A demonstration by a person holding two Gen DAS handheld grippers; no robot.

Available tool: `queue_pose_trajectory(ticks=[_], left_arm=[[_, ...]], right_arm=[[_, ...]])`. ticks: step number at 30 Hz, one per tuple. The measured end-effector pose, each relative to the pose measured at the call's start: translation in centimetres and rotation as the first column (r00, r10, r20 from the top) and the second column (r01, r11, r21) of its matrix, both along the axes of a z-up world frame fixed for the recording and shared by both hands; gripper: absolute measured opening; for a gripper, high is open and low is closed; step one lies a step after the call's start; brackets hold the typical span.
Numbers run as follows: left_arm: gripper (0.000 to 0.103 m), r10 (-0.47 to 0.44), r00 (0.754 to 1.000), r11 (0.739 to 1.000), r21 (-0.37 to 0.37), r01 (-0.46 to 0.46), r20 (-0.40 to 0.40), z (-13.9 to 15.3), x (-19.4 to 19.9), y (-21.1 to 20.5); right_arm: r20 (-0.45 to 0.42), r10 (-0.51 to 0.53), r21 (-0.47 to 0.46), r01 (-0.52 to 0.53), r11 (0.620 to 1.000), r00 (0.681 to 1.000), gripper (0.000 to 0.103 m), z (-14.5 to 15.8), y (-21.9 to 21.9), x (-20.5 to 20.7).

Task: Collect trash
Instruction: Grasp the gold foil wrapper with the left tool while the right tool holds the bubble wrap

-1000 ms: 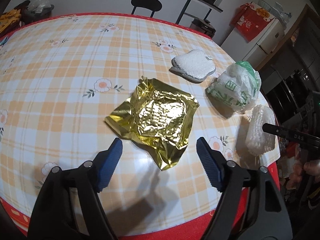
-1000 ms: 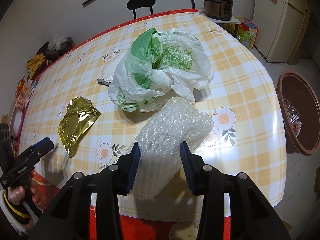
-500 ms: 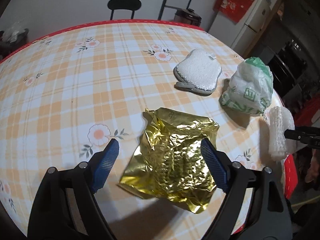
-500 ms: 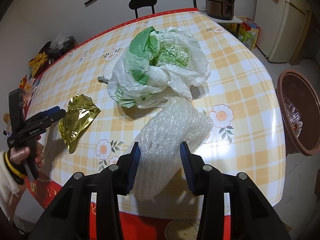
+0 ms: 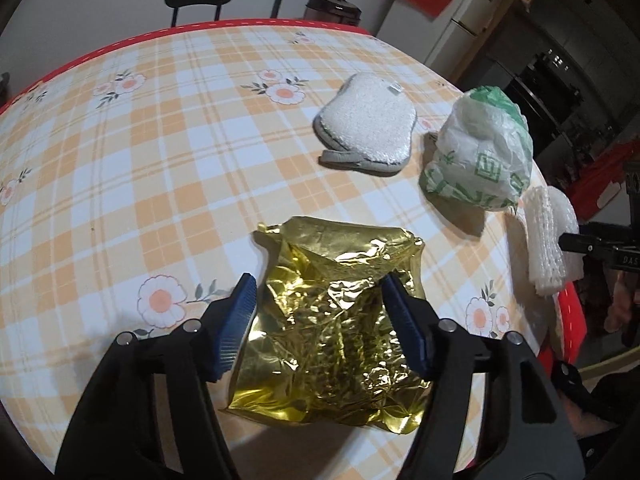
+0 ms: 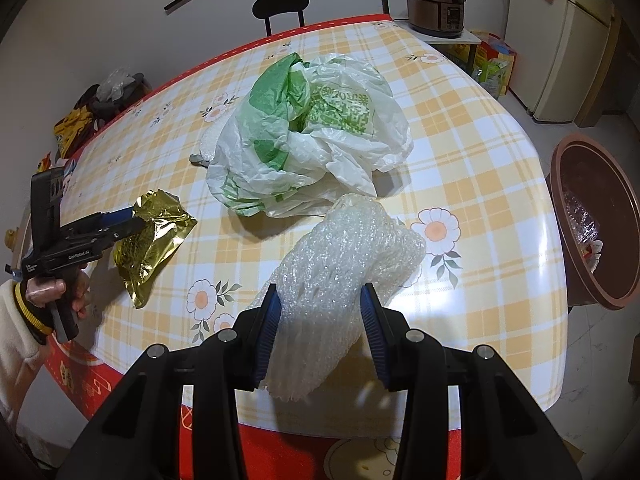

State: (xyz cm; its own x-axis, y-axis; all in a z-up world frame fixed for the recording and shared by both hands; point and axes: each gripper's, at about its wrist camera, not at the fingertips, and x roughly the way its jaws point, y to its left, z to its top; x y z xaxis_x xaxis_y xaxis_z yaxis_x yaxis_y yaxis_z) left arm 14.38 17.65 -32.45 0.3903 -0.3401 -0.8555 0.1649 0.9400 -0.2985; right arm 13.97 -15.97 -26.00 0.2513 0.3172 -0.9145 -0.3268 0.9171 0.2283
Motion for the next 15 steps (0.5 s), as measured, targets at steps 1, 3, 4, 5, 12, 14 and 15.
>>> queue_pose_trajectory(ticks=[1,3,4,5,12,14,15], left_arm=[[0.065,-0.007,1.0,1.0,-0.001,0.007,-0.003,-0.1,0.1,-0.1],[0.065,-0.019,1.0,1.0,-0.005,0.019,-0.009,-0.2,0.2,-0.4],[0.065,-0.024,1.0,1.0,-0.008,0.024,-0.01,-0.2,0.2,-0.6],[0.065,-0.027,1.0,1.0,-0.009,0.027,-0.011,-0.3,0.1,-0.7],[0.058,-0.029,1.0,1.0,-0.003,0.029,-0.004,-0.4,-1.0,-1.1],[0.052,-0.013,1.0,1.0,-0.021,0.014,0.005,-0.2,-1.6,-0.9],[0.05,-0.009,1.0,1.0,-0.023,0.009,0.01,0.0,-1.8,-0.9]], right_arm=[[-0.001,0.001,-0.002,-0.001,1.0,1.0,0.041,0.0,0.1,0.0],[-0.002,0.001,-0.004,-0.001,1.0,1.0,0.041,0.1,0.2,0.0],[-0.003,0.0,-0.004,0.0,1.0,1.0,0.041,0.1,0.2,0.0],[-0.003,-0.002,-0.003,0.002,1.0,1.0,0.041,0.2,0.3,0.0],[-0.005,-0.006,0.002,0.006,1.0,1.0,0.041,0.3,0.3,0.2],[-0.004,-0.001,0.005,0.001,1.0,1.0,0.041,0.3,0.4,0.2],[-0.002,0.001,0.006,-0.001,1.0,1.0,0.041,0.4,0.5,0.1]])
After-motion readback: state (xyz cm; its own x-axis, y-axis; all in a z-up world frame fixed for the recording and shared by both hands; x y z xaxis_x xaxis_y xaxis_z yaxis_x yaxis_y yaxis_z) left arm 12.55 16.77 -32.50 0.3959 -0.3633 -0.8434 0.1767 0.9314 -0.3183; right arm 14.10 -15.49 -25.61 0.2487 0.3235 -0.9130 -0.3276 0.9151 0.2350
